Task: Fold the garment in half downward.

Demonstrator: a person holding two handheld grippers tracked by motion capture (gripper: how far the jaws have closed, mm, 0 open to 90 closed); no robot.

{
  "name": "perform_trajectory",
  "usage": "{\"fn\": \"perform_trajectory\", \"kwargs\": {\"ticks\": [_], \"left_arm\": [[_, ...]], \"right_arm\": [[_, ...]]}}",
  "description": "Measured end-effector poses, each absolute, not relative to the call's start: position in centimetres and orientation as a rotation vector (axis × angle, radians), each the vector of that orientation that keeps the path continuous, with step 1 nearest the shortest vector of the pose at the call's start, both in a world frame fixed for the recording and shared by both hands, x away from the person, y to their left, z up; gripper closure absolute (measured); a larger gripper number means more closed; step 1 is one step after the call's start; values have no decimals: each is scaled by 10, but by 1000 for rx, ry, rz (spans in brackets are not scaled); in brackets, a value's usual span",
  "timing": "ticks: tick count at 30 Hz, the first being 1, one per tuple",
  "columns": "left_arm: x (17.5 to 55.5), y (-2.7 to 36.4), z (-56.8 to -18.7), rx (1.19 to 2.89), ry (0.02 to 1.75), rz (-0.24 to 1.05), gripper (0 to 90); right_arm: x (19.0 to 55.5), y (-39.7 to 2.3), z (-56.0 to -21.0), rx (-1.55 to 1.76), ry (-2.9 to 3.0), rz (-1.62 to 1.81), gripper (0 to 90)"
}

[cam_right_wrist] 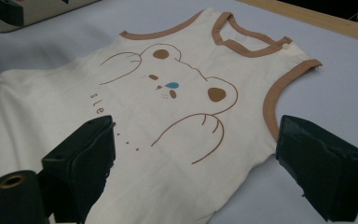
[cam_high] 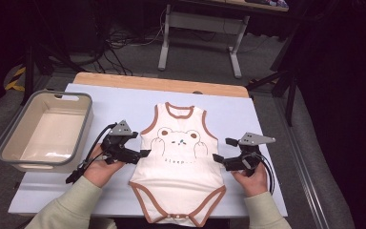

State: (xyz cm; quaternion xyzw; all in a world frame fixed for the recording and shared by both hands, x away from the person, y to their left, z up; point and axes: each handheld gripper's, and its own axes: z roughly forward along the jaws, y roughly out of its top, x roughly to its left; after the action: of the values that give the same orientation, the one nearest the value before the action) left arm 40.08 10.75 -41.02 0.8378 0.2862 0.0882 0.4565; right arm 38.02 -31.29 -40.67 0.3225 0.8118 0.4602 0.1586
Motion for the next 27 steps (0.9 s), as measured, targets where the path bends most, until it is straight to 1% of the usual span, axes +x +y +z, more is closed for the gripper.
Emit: {"fn": "perform_trajectory", "kwargs": {"ticks": [3,6,13,19,22,27], "left_arm": [[405,106,-409,2056,712,215,130],[410,104,-406,2055,713,220,123],[423,101,-402,2076,714,259,124],[437,97,-397,2068,743,285,119],[445,95,-396,2063,762,278,95],[457,93,-395,2063,785,297,80]], "right_arm": [[385,-313,-405,928,2318,1326,115],[388,-314,-402,890,2330,1390,90],[403,-310,-392,893,2307,1370,99],[423,-303,-386,944,2300,1337,102],[432,-299,-384,972,2283,1298,62],[447,-295,-383,1011,2258,1270,53]]}}
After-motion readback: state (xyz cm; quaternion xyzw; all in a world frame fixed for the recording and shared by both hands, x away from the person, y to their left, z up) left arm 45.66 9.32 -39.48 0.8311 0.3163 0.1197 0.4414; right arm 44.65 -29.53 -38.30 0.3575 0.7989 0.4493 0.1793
